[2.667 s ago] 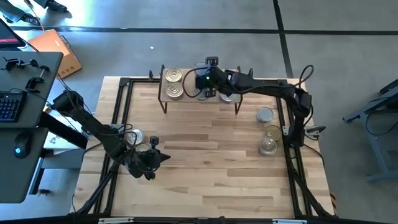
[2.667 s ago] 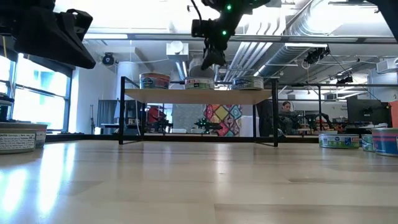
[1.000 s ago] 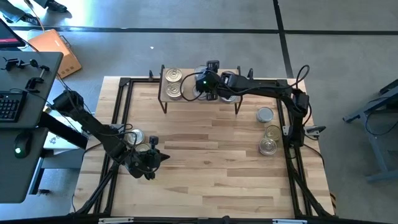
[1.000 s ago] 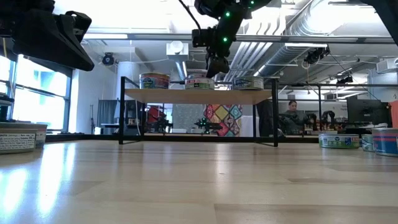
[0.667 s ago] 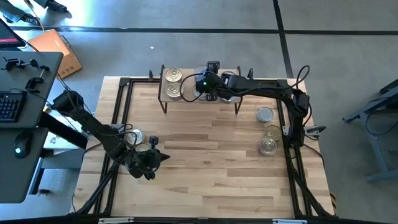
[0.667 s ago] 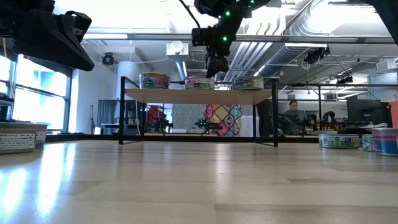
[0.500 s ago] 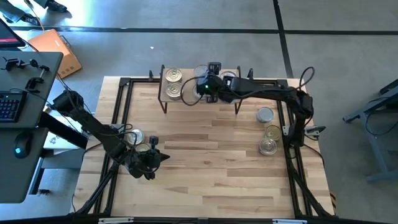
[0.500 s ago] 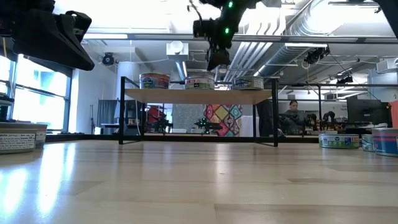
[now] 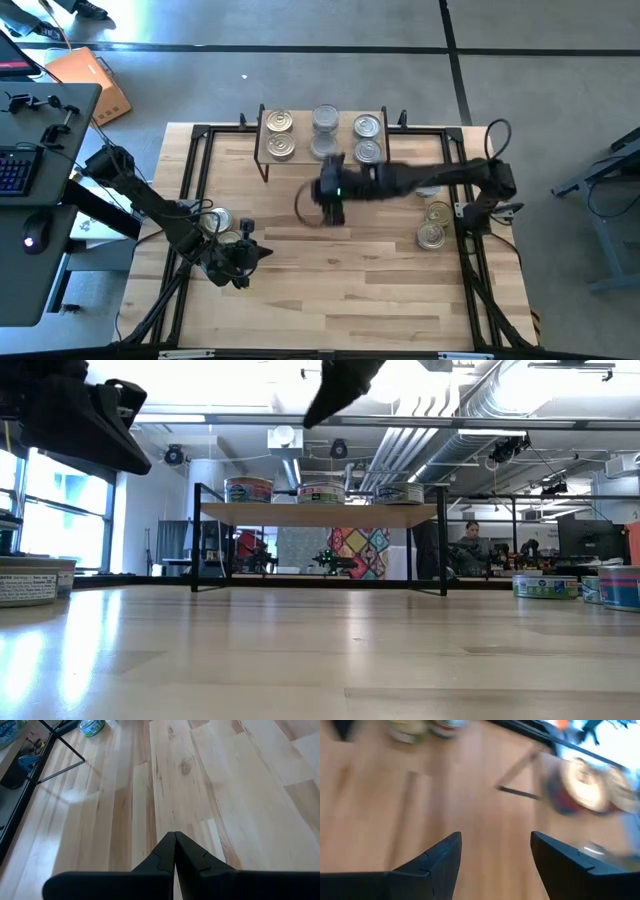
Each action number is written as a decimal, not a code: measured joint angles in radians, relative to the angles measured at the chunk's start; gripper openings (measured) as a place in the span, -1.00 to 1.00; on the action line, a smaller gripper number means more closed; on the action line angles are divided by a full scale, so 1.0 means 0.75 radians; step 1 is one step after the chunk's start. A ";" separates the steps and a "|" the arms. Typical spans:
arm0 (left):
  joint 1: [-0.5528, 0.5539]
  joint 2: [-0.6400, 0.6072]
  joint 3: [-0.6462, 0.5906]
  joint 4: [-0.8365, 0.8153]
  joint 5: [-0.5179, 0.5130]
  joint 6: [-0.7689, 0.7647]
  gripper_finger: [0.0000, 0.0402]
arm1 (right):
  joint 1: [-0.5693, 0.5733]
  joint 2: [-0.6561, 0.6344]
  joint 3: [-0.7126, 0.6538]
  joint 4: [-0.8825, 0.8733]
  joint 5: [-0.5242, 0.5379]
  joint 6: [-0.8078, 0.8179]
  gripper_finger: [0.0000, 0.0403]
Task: Stack canned seafood by type on shelf
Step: Stack the left blue and pink tuna can on top of the blue and pink tuna can on the shelf
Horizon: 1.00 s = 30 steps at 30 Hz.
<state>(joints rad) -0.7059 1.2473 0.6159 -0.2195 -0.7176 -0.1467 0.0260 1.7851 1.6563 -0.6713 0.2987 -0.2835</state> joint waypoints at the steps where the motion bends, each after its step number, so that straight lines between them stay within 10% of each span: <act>1: 0.000 0.000 0.000 -0.004 0.000 0.000 -1.00 | 0.034 0.000 -0.040 0.048 -0.014 0.008 0.15; 7: 0.000 0.000 0.000 -0.159 -0.048 -0.238 -1.00 | 0.228 0.002 -0.398 0.527 -0.029 0.159 0.15; 17: 0.100 -0.054 0.000 -1.052 0.036 -1.519 -0.98 | 0.420 0.004 -0.892 1.398 0.184 0.355 0.15; 30: 0.289 -0.054 0.000 -1.215 0.309 -1.593 -0.21 | 0.441 0.004 -0.948 1.500 0.208 0.296 0.15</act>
<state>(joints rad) -0.4895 1.2068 0.6159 -1.1306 -0.4855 -1.3414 0.3565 1.7878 0.9451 0.4534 0.4545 -0.0617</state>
